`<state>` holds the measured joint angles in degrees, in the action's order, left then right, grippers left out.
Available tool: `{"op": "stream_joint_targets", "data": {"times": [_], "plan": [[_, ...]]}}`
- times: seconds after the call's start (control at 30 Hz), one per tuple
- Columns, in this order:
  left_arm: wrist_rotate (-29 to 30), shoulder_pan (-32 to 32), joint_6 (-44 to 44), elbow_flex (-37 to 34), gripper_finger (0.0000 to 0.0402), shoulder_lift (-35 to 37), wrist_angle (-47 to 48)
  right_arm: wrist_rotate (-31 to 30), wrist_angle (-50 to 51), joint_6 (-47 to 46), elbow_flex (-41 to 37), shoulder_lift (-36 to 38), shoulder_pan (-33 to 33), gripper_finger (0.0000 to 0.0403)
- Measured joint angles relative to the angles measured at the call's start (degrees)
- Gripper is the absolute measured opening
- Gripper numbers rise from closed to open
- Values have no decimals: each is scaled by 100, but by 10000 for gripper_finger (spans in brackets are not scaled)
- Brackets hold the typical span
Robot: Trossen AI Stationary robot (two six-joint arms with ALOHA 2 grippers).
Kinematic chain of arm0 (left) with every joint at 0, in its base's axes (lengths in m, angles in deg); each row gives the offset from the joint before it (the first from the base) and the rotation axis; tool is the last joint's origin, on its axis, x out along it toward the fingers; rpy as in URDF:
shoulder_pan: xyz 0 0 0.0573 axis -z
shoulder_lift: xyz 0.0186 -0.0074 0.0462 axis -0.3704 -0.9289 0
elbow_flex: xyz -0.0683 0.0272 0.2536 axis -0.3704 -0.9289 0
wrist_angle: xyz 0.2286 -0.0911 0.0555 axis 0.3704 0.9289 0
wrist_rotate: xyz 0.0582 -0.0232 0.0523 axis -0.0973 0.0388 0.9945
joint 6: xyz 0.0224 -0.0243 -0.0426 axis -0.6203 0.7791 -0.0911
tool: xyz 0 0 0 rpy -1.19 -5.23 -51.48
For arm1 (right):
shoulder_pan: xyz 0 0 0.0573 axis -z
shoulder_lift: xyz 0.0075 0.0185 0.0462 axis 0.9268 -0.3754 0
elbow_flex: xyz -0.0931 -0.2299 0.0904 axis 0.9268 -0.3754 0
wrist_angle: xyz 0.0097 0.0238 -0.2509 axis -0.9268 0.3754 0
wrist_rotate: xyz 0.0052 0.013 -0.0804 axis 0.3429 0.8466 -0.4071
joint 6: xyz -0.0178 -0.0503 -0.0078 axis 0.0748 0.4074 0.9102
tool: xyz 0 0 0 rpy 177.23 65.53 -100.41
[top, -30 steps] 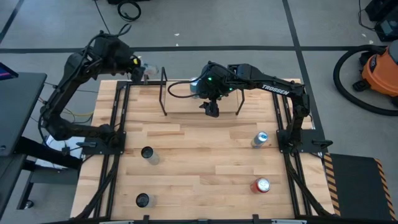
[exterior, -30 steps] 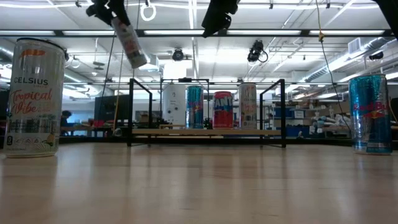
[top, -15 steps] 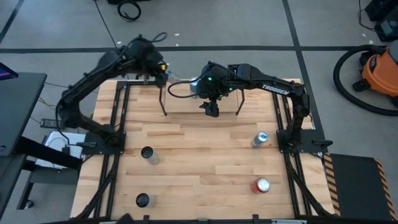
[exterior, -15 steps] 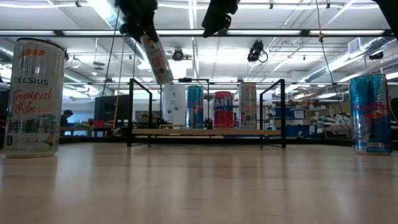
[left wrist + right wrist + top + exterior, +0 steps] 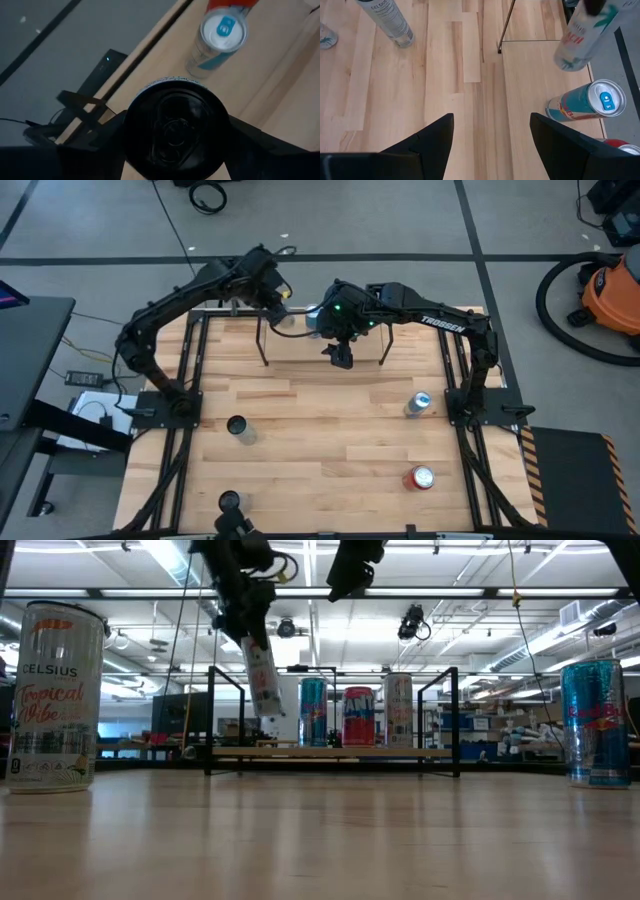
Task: Place canned beverage on shelf
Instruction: Put the top white pink soda can on the shelf
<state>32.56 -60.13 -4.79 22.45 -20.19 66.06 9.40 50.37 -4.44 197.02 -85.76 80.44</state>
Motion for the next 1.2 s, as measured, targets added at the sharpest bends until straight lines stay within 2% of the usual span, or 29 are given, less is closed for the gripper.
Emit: {"op": "stream_joint_targets", "data": {"times": [0.53,0.97,1.2], "plan": [[-2,-65,-158,0,261,-706,212,0,97,0,0,0,0,270],[0,-168,-162,0,262,-727,208,0,97,0,0,0,0,270],[-4,-158,-196,0,281,-727,204,2,97,-6,0,0,0,270]]}}
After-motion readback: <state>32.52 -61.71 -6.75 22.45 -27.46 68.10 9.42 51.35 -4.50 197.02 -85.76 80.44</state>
